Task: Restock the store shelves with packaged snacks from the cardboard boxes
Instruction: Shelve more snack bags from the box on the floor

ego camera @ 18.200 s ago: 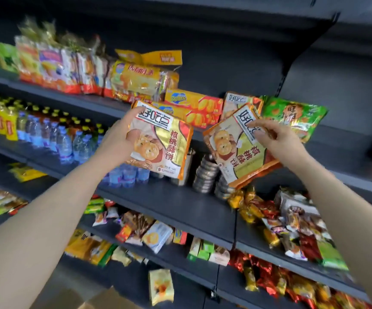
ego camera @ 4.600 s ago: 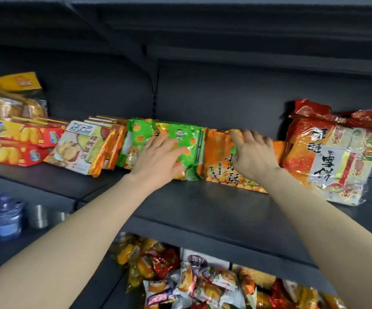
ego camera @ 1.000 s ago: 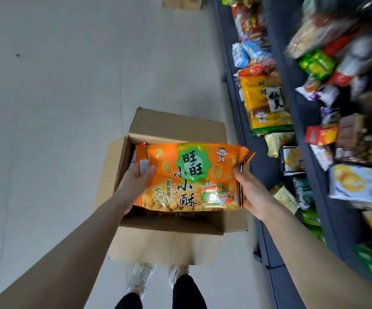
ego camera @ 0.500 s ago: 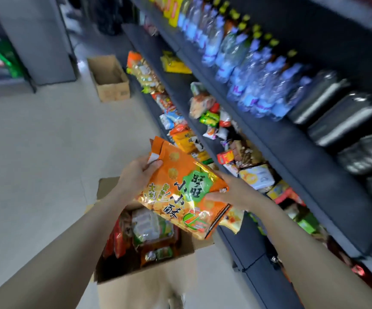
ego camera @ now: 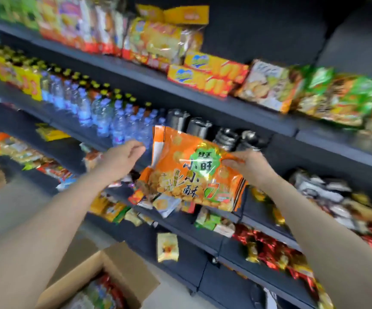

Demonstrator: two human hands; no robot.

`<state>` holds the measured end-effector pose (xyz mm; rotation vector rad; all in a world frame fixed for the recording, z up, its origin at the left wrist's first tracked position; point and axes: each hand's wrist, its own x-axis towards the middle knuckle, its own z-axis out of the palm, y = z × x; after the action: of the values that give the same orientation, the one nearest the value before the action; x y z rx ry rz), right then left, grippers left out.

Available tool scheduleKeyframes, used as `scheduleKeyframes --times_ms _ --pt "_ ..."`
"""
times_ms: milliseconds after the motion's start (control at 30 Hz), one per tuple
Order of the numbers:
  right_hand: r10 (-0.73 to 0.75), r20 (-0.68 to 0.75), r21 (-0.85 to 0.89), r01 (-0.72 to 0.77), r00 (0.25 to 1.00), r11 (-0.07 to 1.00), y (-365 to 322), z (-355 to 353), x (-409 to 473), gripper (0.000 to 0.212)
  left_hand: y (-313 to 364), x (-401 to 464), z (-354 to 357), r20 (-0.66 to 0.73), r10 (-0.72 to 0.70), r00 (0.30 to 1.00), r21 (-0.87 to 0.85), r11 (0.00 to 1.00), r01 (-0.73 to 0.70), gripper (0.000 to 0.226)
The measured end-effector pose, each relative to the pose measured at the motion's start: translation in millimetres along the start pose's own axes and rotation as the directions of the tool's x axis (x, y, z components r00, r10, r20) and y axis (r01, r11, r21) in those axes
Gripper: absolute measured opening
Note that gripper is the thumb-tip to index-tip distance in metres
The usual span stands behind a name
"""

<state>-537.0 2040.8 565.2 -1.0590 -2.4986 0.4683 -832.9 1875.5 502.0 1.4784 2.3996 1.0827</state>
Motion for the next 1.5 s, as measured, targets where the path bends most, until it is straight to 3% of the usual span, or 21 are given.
scheduleKeyframes --times_ms 100,233,433,567,700,867,1033,1233,1400,1500 --pt "0.010 -0.161 -0.094 -0.026 0.987 0.995 15 -82 -6 0.010 53 41 -11 0.003 0.172 0.985 0.136 0.976 -0.171 0.036" --pt "0.044 -0.330 -0.153 -0.100 0.943 0.983 39 -174 -26 0.020 132 80 -9 0.009 0.390 0.921 0.319 0.872 -0.373 0.041" --pt "0.106 -0.566 -0.200 -0.261 0.818 0.944 104 -267 -64 0.027 257 105 37 0.002 0.628 0.778 0.503 0.672 -0.543 0.048" --pt "0.156 -0.658 -0.205 -0.374 0.737 0.904 164 -314 -85 0.028 339 116 85 -0.003 0.717 0.697 0.515 0.598 -0.614 0.055" --pt "0.155 -0.711 -0.264 -0.465 0.686 0.845 228 -359 -97 0.027 414 134 140 0.019 0.737 0.675 0.465 0.591 -0.659 0.060" --pt "0.170 -0.741 -0.297 -0.544 0.650 0.784 303 -407 -97 0.028 482 160 205 0.082 0.700 0.710 0.381 0.636 -0.671 0.061" --pt "0.194 -0.690 -0.348 -0.554 0.698 0.756 358 -435 -71 0.028 512 192 251 0.127 0.642 0.756 0.366 0.678 -0.637 0.065" --pt "0.206 -0.622 -0.274 -0.456 0.755 0.847 412 -433 -25 0.026 519 223 282 0.109 0.586 0.803 0.388 0.718 -0.578 0.071" --pt "0.074 -0.658 -0.470 -0.487 0.749 0.736 428 -395 13 0.064 514 236 299 0.080 0.540 0.838 0.352 0.771 -0.531 0.075" --pt "-0.031 -0.571 -0.608 -0.397 0.821 0.688 431 -371 28 0.098 512 238 308 0.066 0.540 0.839 0.323 0.784 -0.530 0.075"
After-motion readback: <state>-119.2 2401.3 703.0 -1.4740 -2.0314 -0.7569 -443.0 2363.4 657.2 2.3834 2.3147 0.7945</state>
